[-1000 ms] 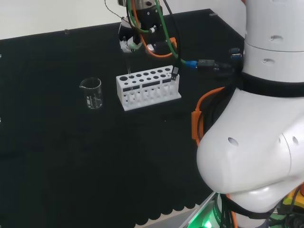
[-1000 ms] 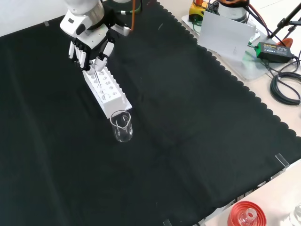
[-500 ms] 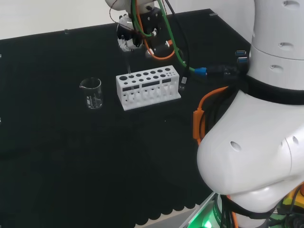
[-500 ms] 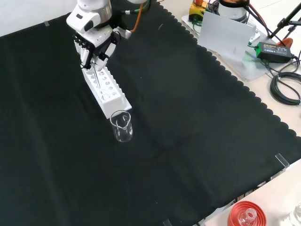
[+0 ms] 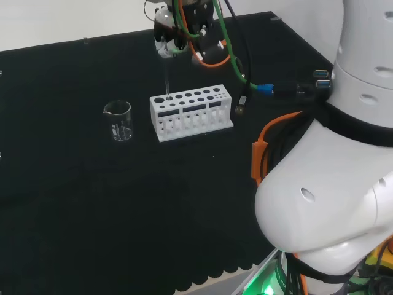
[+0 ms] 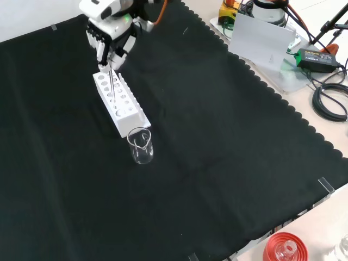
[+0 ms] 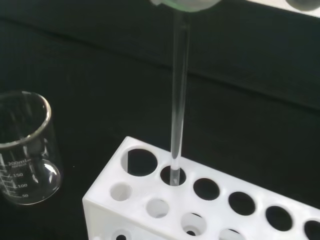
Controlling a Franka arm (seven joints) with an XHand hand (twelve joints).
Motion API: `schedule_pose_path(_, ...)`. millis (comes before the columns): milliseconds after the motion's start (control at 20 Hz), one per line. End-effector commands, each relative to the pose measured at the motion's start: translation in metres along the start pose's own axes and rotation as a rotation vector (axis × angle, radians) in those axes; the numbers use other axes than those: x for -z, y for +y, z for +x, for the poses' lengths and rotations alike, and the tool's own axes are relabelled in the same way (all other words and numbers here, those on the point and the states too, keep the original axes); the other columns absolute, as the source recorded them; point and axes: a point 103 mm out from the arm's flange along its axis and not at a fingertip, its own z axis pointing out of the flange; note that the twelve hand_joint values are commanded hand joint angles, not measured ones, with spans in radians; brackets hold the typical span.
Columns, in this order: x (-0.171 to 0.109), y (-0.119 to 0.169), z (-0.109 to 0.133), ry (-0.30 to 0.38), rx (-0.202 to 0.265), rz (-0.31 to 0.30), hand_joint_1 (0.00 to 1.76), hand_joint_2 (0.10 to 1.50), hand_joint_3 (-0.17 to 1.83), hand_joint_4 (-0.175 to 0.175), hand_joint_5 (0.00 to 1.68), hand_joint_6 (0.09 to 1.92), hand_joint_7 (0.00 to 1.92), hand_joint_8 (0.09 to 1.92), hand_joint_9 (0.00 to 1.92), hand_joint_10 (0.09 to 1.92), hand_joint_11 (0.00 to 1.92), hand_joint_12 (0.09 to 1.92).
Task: Take the glass rod from the white test tube rack.
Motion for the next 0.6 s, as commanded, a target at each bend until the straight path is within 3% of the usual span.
schedule_pose_path(50, 0.023, -0.025, -0.001, -0.012, -0.018, 0.042, 1.32, 1.04, -0.17, -0.173, 1.26, 0.46, 1.57, 0.14, 1.64, 0.5, 1.55, 0.87)
schedule_pose_path(300, 0.045, -0.044, 0.005, -0.018, -0.028, 0.049, 1.32, 1.04, -0.17, -0.175, 1.26, 0.45, 1.58, 0.13, 1.64, 0.5, 1.55, 0.87)
schedule_pose_path(600, 0.068, -0.056, 0.014, -0.021, -0.032, 0.013, 1.32, 1.04, -0.17, -0.175, 1.26, 0.44, 1.58, 0.13, 1.65, 0.5, 1.56, 0.87)
